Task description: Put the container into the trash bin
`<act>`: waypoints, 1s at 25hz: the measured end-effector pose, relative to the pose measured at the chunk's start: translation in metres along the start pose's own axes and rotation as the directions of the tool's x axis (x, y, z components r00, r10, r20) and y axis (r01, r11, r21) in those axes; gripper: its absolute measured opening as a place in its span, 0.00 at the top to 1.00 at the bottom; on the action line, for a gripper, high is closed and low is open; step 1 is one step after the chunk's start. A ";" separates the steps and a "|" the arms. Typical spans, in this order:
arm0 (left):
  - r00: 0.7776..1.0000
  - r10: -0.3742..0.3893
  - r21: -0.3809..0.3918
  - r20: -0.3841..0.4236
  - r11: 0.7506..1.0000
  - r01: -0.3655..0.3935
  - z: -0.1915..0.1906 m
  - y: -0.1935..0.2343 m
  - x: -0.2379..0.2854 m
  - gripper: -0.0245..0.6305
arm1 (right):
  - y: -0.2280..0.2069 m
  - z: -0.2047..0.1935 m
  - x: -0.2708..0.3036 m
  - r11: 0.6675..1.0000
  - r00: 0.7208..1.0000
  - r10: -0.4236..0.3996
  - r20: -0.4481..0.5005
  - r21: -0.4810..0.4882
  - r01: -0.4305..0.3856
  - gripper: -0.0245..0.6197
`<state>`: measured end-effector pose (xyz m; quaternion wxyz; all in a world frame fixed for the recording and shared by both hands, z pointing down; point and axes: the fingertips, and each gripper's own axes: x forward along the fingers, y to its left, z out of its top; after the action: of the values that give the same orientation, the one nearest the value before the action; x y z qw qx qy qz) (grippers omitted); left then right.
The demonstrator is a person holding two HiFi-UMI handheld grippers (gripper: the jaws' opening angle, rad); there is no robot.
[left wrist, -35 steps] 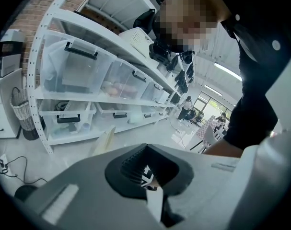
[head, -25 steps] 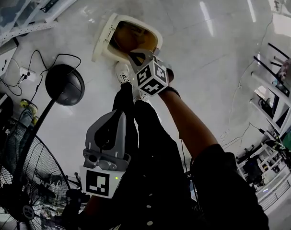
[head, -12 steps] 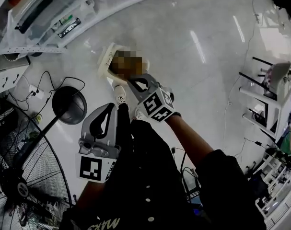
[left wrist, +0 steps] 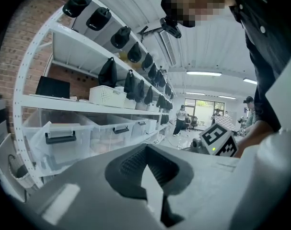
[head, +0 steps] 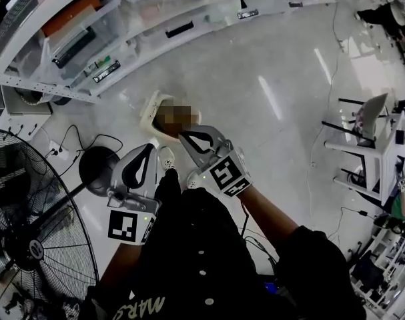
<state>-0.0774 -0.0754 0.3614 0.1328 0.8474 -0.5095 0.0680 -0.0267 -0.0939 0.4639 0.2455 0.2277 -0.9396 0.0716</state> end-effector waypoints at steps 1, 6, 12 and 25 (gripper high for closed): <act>1.000 0.000 0.005 0.007 1.000 0.000 0.005 0.000 -0.002 0.96 | 0.000 0.010 -0.007 1.000 1.000 -0.009 0.017 -0.003 0.009 0.92; 0.999 0.007 0.026 0.037 1.000 -0.008 0.024 0.001 -0.012 0.96 | -0.006 0.052 -0.046 0.998 0.993 -0.055 0.103 0.016 0.053 0.92; 0.996 0.019 0.056 0.084 0.998 -0.023 0.050 0.007 -0.024 0.96 | -0.028 0.093 -0.100 0.982 0.950 -0.184 0.251 0.078 0.170 0.92; 0.977 0.061 0.085 0.203 0.993 -0.079 0.107 0.018 -0.053 0.96 | -0.059 0.136 -0.202 0.896 0.797 -0.443 0.411 0.238 0.375 0.92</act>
<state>-0.1200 -0.0701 0.2492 0.0390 0.8367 -0.5461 0.0107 0.0985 -0.1002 0.2474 0.0114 0.4529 -0.8910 0.0293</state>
